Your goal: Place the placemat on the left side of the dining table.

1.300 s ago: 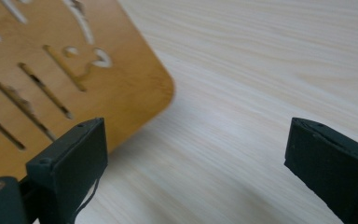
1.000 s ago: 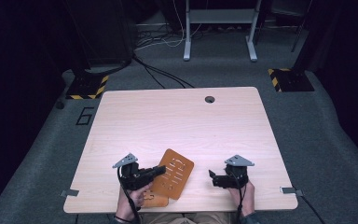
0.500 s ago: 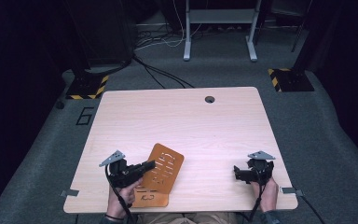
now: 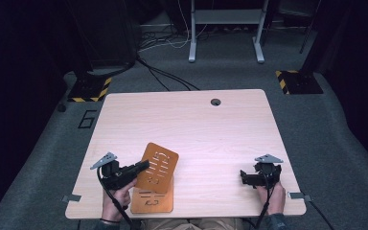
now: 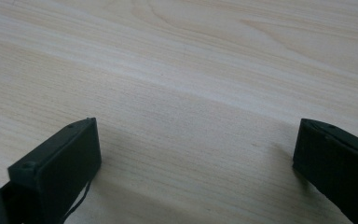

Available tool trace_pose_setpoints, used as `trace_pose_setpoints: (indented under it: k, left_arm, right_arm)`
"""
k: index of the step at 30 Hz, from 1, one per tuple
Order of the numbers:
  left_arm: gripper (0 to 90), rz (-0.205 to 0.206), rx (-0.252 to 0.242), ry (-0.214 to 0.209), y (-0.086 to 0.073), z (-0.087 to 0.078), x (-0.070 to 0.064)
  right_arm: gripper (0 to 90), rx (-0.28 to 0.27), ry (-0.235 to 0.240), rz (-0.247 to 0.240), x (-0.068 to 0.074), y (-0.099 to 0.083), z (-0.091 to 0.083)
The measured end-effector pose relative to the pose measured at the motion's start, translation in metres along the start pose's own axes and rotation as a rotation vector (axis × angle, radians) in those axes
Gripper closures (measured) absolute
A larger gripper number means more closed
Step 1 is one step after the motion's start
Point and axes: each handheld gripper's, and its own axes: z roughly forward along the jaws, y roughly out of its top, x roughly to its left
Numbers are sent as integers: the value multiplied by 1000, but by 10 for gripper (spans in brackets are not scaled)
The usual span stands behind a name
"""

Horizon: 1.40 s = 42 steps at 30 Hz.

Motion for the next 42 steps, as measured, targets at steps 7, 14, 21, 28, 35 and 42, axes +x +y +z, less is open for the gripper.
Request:
trace_pose_setpoints:
  k: [7, 14, 21, 28, 35, 42]
  left_arm:
    - [859, -7, -15, 26, 6, -4, 7]
    - [859, -11, -25, 53, 13, -10, 13]
    - [859, -8, -34, 86, 21, -15, 19]
    - [859, 8, -46, 116, 30, -20, 25]
    - [859, 9, -52, 146, 39, -24, 32]
    - [859, 2, -63, 175, 47, -28, 41]
  right_arm:
    - [0, 1, 9, -16, 0, 0, 0]
    - [0, 0, 10, -15, 0, 0, 1]
    - [0, 2, 14, -15, 0, 0, 0]
    - [0, 2, 14, -14, 0, 1, 1]
    - [0, 2, 15, -14, 0, 1, 1]
    - [0, 2, 14, -14, 0, 1, 1]
